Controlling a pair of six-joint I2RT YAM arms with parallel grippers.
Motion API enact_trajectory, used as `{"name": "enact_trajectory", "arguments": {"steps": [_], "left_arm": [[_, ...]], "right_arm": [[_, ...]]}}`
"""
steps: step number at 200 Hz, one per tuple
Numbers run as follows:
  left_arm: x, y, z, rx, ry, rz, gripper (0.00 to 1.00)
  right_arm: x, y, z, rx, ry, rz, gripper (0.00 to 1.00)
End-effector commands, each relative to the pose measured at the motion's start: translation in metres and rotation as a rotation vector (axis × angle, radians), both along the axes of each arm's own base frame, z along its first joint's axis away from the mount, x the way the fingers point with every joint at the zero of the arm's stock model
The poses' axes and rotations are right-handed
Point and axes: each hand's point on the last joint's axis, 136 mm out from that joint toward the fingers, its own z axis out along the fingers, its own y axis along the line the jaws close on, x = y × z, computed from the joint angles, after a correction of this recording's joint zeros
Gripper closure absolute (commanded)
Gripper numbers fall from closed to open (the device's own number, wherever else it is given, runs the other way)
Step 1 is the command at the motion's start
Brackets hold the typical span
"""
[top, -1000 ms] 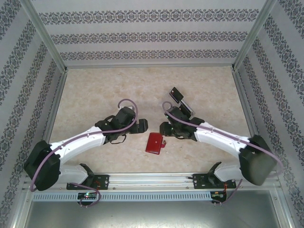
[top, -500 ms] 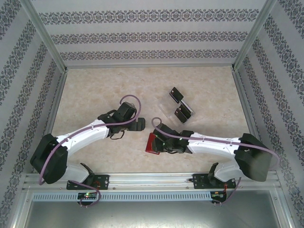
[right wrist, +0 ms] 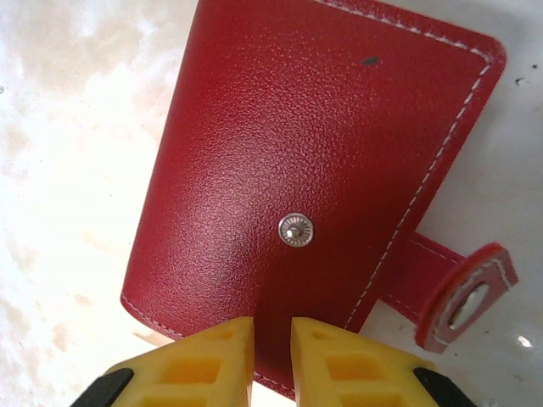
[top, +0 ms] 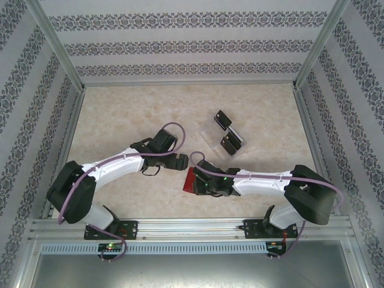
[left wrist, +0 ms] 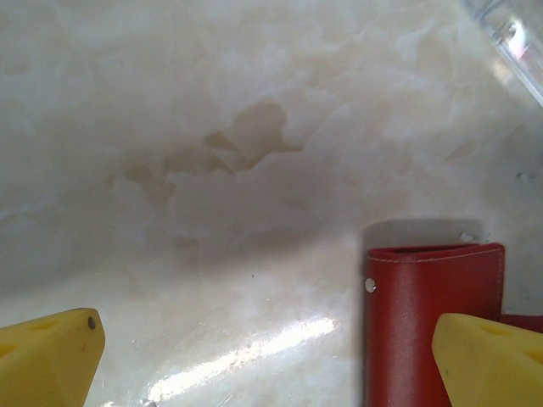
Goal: Put the credit cards into the card holder
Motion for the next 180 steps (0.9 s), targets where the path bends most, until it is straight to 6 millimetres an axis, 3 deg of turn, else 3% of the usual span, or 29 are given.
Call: {"name": "enact_trajectory", "arguments": {"steps": [1, 64, 120, 155, 180], "left_arm": [[-0.002, -0.011, -0.001, -0.01, 0.006, -0.054, 0.0], [-0.002, -0.039, -0.017, -0.053, 0.032, -0.095, 0.0], [-0.009, -0.034, -0.05, 0.013, 0.085, -0.071, 0.0], [-0.012, -0.021, -0.061, 0.07, 0.099, -0.03, 0.0], [-0.014, -0.017, -0.065, 0.082, 0.102, -0.025, 0.0]], "right_arm": [[0.0, -0.009, -0.01, -0.031, 0.0, -0.028, 0.8], [-0.001, -0.008, -0.011, -0.022, 0.003, -0.033, 0.8], [0.001, -0.01, 0.003, 0.0, -0.019, -0.04, 0.79], [0.011, -0.037, 0.044, 0.023, -0.099, -0.124, 0.77], [0.018, -0.065, 0.054, -0.013, -0.093, -0.193, 0.68]]}}
